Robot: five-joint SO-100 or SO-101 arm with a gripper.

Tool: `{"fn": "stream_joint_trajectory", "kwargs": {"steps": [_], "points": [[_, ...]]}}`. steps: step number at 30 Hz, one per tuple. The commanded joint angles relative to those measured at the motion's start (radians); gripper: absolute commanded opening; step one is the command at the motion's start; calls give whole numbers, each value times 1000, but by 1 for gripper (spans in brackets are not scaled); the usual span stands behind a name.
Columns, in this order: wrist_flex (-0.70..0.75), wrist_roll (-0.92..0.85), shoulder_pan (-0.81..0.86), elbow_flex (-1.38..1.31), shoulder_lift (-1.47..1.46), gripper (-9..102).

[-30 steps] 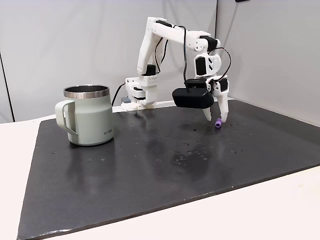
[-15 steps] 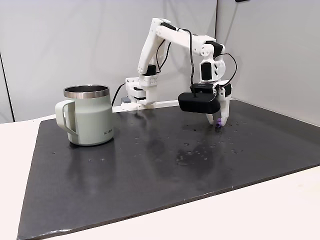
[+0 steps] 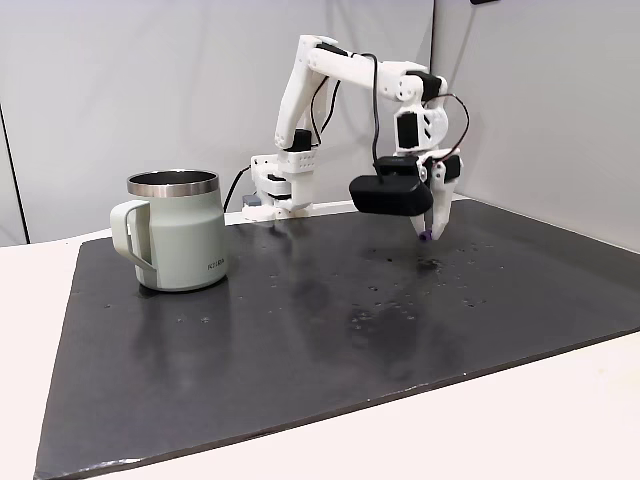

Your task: Grasp a pengrip and put it in the cup.

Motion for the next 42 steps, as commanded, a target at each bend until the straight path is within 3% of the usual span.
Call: {"fn": "stream_joint_trajectory", "kwargs": {"steps": [1,8,14,24,31,42], "points": [[41,12,58,-83,169,0],[121,-32,235,-100,376,0],[147,-120,502,-100,497,0],[40,-275,905,-100,554,0],[-25,-348,996,-100,502,0],[9,-574,1031,8,476,0]]}}
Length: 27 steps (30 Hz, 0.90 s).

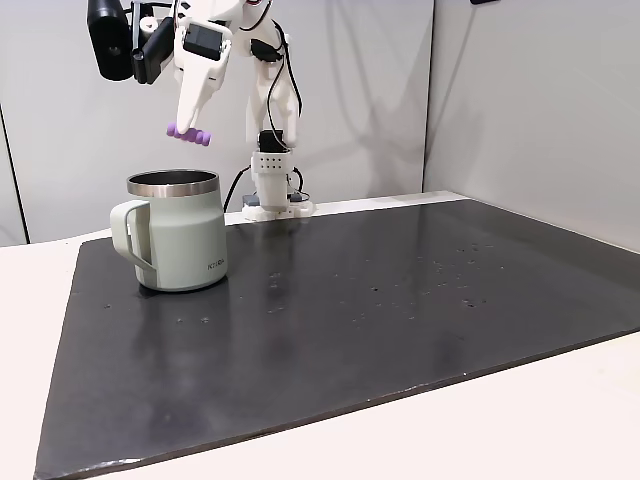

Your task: Grasp a pengrip and put it in the cup.

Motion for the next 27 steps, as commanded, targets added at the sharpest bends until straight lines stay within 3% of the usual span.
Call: {"fn": "stream_joint_trajectory", "kwargs": {"steps": [1,12,18,27], "points": [[5,-81,26,32,28,0],[-26,-170,69,112,61,0],[-8,-158,66,112,75,20],[3,-153,64,110,75,19]]}}
